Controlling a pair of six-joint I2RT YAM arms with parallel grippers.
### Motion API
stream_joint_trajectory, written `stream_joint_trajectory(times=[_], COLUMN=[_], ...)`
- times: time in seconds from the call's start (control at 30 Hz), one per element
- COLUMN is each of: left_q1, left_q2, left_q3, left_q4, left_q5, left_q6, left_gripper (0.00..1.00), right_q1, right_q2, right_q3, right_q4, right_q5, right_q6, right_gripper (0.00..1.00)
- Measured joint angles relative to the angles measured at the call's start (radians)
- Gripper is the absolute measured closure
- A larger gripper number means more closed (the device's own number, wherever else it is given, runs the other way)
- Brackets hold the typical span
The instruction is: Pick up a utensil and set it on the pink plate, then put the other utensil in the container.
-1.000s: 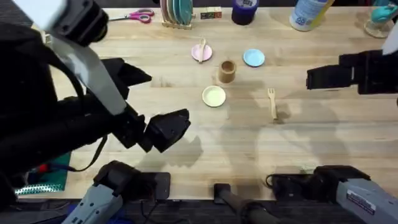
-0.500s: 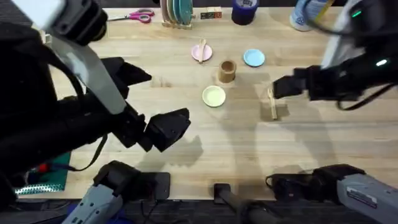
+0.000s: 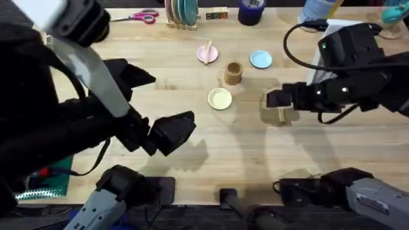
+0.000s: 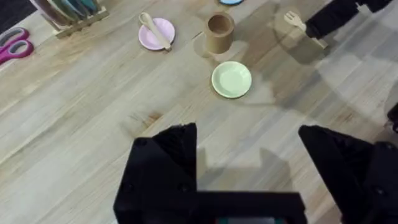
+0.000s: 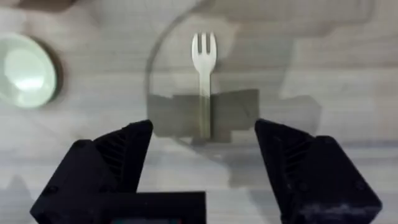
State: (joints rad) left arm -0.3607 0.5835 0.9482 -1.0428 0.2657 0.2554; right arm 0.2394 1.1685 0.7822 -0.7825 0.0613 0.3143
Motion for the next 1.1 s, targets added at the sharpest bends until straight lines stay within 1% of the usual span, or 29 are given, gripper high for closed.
stream_joint_trajectory(times=[0.33, 0.53, 0.87, 0.9, 0.93, 1.1], left_q1=[0.0, 0.0, 0.0, 0.0, 0.0, 0.0], left_q2=[0.0, 0.0, 0.0, 0.0, 0.0, 0.0], left_q3=[0.0, 0.0, 0.0, 0.0, 0.0, 0.0], left_q4=[0.0, 0.0, 0.0, 0.0, 0.0, 0.0], left_q5=[0.0, 0.0, 0.0, 0.0, 0.0, 0.0], left_q6=[0.0, 0.0, 0.0, 0.0, 0.0, 0.0], left_gripper=[0.004, 0.005, 0.004, 0.004, 0.004, 0.004], right_q1=[0.0, 0.0, 0.0, 0.0, 0.0, 0.0], right_q2=[0.159, 0.235, 0.252, 0.252, 0.252, 0.254], right_q3=[0.0, 0.0, 0.0, 0.0, 0.0, 0.0], right_q4=[0.143, 0.163, 0.167, 0.167, 0.168, 0.174], right_q5=[0.029, 0.029, 0.033, 0.033, 0.034, 0.041], right_q6=[-0.005, -0.031, -0.043, -0.05, -0.051, -0.057], right_gripper=[0.004, 0.004, 0.003, 0.031, 0.118, 0.673])
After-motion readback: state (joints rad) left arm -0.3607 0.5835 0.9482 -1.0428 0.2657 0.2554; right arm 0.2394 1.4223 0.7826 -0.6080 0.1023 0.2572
